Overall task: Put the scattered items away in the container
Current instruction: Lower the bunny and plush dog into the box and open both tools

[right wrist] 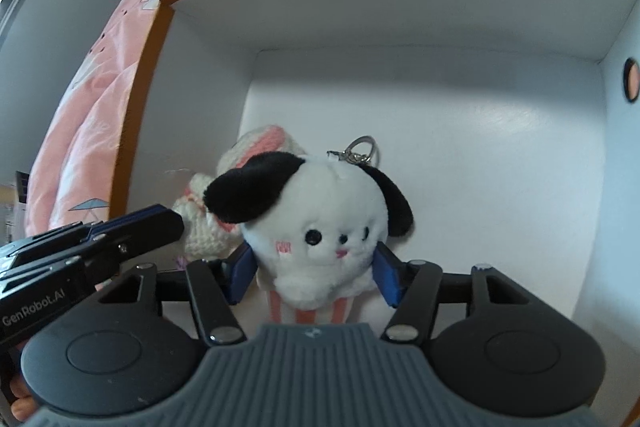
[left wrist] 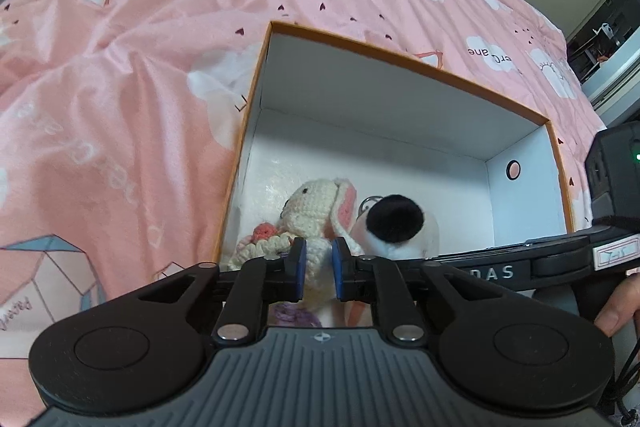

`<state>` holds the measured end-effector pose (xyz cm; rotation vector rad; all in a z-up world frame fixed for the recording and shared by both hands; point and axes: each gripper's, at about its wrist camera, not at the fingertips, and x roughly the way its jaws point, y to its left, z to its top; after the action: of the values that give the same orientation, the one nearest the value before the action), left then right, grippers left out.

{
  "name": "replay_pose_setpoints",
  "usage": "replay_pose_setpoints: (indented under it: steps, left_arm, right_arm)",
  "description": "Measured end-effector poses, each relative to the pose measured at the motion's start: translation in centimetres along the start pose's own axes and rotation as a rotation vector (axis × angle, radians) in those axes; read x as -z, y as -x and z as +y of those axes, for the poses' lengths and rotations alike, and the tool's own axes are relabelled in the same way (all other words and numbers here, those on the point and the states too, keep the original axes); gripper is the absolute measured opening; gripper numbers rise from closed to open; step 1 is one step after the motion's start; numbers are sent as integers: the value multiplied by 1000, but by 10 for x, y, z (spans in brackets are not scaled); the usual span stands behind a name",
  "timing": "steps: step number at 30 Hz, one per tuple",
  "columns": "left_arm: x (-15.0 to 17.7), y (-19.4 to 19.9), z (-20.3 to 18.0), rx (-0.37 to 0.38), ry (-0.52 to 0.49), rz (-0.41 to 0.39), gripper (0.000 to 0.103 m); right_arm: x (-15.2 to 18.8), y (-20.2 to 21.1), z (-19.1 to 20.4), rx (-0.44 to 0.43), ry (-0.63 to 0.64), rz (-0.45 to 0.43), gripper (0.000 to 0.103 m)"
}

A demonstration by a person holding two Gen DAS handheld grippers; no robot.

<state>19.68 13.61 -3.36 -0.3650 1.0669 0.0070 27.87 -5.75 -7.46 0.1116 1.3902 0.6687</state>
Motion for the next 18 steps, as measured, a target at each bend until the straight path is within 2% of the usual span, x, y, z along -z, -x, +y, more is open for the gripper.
replay_pose_setpoints:
  steps: [4,12,17,18]
  left_arm:
    - [1,0,1,25,11,40,10]
    - [6,-13,2,-8,16,49,10]
    - [8,-8,2,0,16,35,10]
    - [9,-6,1,-1,12,32,13]
  right_arm:
    - [-3,1,3,0,-1,7,63]
    - [-2,-7,10,30,30,0,64]
    - [0,-7,19,61,71,-23,69]
    - [1,-6,21,72,84,-33,70]
